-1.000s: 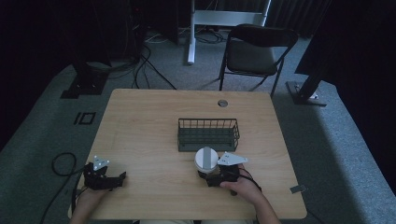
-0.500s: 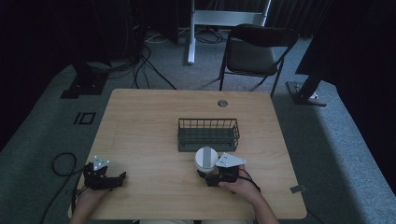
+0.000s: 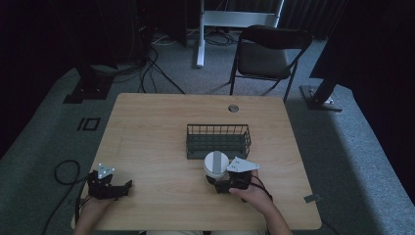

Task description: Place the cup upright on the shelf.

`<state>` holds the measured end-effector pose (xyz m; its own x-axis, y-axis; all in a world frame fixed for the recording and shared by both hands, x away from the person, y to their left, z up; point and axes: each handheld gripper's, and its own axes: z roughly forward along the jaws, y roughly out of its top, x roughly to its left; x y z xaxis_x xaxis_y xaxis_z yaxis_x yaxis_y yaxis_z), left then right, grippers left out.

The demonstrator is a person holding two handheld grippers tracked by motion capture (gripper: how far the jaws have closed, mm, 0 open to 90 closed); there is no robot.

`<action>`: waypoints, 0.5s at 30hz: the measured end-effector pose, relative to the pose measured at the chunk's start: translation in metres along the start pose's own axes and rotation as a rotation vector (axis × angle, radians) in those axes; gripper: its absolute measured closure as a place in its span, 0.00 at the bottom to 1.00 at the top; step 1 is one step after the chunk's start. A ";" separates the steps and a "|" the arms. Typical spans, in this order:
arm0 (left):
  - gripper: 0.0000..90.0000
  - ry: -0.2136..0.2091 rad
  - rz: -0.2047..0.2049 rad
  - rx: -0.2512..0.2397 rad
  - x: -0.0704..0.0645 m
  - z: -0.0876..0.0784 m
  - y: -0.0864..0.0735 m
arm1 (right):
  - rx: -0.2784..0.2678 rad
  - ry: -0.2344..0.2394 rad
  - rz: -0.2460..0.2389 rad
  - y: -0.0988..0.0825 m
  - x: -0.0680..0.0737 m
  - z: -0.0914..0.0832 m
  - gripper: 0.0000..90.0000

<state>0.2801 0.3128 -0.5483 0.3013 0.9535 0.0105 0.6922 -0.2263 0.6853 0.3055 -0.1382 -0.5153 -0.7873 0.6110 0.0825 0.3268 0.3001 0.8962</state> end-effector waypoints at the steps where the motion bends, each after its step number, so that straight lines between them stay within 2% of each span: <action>1: 0.00 0.000 0.000 0.000 0.000 0.000 0.000 | 0.000 0.007 -0.004 0.002 0.000 -0.001 0.20; 7: 0.00 0.000 0.000 0.000 0.000 0.000 0.000 | -0.022 0.016 -0.004 0.013 0.001 -0.004 0.20; 15: 0.00 0.000 0.000 0.000 0.000 0.000 0.000 | -0.050 -0.001 -0.007 0.026 -0.003 -0.008 0.20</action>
<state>0.2801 0.3128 -0.5483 0.3013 0.9535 0.0108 0.6922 -0.2265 0.6853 0.3121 -0.1382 -0.4885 -0.7887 0.6101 0.0760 0.2949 0.2668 0.9175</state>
